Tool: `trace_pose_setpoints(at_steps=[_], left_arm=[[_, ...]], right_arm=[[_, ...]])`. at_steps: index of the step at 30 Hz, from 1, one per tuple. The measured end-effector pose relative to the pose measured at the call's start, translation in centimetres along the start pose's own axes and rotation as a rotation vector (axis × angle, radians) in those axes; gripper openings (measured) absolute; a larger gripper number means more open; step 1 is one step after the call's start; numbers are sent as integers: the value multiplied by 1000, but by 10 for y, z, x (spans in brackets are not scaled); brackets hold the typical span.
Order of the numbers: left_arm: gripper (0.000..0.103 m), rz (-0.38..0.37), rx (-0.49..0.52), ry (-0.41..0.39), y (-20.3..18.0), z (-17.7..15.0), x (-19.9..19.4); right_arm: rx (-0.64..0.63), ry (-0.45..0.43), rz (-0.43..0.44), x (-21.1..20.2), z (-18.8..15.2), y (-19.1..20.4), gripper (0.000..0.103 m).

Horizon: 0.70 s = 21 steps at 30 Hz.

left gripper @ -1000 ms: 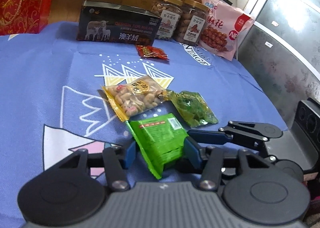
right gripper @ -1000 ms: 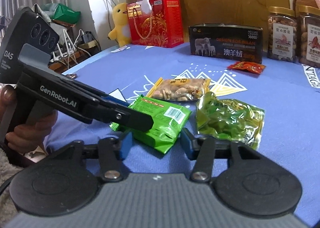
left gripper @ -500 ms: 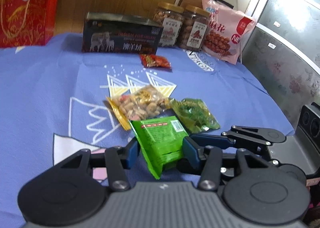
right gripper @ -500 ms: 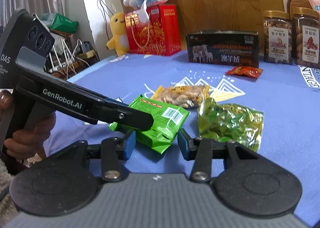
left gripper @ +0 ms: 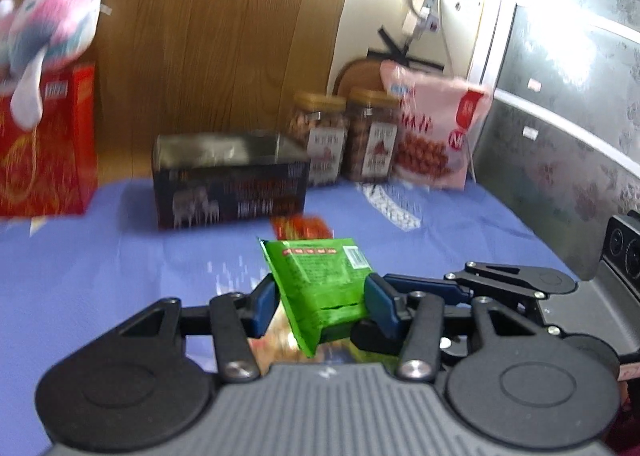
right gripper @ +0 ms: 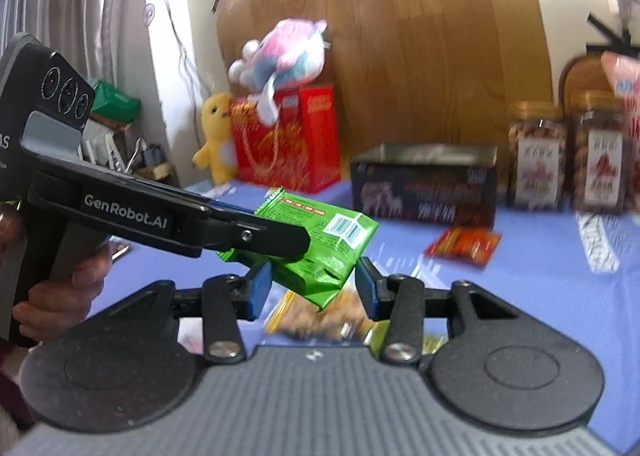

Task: Organize snacks
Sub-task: 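Carry the green packet with the left gripper into the tin and release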

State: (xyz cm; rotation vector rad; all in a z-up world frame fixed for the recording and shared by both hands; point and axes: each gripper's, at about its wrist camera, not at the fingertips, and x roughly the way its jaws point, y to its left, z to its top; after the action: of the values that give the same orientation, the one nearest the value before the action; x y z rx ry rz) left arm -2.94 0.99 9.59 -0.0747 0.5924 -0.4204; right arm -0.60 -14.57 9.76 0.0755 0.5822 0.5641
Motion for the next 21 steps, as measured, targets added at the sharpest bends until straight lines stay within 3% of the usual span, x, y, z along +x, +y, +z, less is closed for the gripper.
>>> trace_pose_setpoints(at_steps=[8,16,18,21], left_arm=[[47,-12,22,-96,23,63,37],[47,11,-8,-154,64,117,108],[51,3,-39,-145,79,126,136],[49,38,-115,-78,98,126,167]], right_arm=[[-30,-57,-76,42,41,-26,48],[-13,-47,-146,126,76,-79,49],[-2,-7,-201,153,77,-95,49],[85,13,-263,166,73,-119,49]])
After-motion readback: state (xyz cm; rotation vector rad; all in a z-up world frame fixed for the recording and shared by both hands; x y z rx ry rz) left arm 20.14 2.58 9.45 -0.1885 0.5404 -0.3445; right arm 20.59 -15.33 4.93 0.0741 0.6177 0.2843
